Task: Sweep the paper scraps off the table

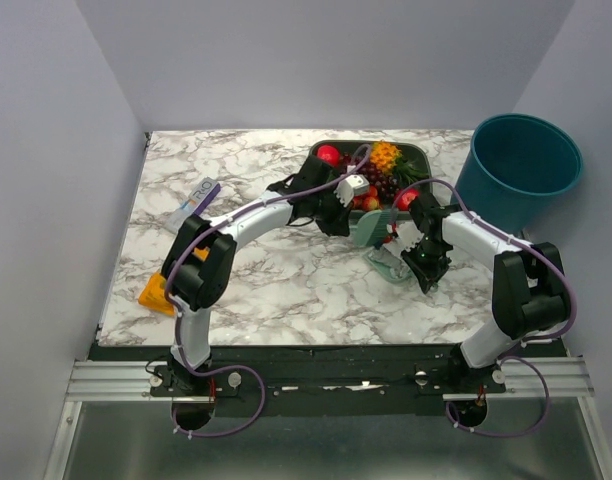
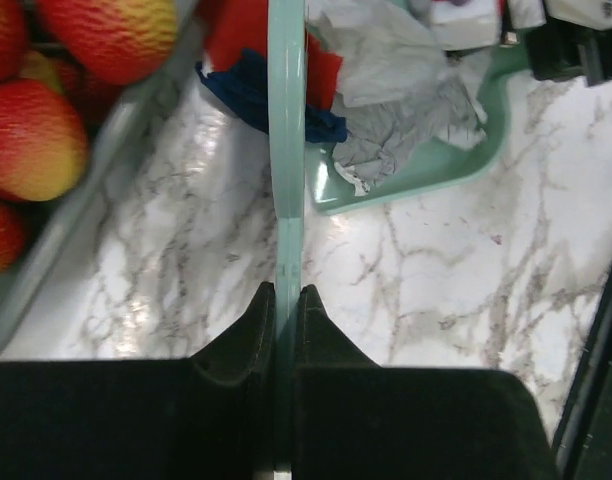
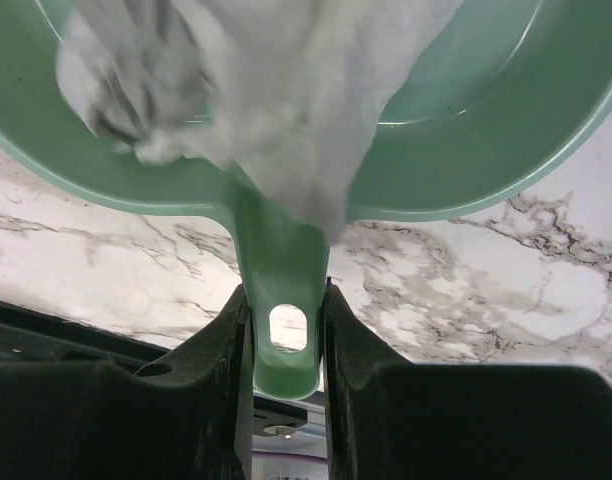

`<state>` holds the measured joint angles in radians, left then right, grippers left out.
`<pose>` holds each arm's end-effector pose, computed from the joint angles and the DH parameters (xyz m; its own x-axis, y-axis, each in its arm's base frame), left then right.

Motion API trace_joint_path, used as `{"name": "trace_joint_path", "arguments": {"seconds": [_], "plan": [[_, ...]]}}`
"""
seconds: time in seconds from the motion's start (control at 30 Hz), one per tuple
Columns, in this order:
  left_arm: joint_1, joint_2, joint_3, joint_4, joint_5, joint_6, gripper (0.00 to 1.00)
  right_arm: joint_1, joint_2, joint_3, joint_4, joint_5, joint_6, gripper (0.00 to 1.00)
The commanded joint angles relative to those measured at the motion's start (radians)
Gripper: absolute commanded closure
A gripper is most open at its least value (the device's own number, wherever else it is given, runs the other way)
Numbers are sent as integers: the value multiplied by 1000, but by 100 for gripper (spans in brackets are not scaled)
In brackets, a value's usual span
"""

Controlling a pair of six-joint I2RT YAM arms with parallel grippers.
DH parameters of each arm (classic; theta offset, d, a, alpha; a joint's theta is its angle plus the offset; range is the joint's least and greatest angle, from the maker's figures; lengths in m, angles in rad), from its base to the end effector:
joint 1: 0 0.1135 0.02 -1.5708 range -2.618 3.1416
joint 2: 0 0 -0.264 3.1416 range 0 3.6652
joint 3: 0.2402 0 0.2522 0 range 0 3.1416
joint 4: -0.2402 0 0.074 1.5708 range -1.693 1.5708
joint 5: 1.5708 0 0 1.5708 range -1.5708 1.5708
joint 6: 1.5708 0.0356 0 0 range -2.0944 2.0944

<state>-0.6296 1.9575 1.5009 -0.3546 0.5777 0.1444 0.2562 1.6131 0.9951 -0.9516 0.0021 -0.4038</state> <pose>0.3421 -0.2733 0.2286 -0.4653 0.4881 -0.7384 0.8733 0.3895 -0.2928 0.2571 0.0673 0.1746 -0.7900 -0.6131 -0.0003 -0.6131 0.7900 -0.0024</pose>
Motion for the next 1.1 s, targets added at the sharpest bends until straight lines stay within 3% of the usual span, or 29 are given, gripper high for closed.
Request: {"name": "trace_joint_path", "arguments": {"seconds": [0.0, 0.27, 0.6, 1.07], "plan": [[-44, -69, -16, -41, 123, -52, 100, -5, 1, -30, -15, -22, 3, 99], [-47, -124, 1, -78, 191, -135, 100, -20, -48, -53, 25, -62, -6, 99], [-27, -193, 124, -340, 189, -48, 100, -21, -225, -82, 135, -128, -18, 100], [40, -302, 171, -489, 152, -17, 100, -21, -378, -158, 208, -197, -30, 99]]}}
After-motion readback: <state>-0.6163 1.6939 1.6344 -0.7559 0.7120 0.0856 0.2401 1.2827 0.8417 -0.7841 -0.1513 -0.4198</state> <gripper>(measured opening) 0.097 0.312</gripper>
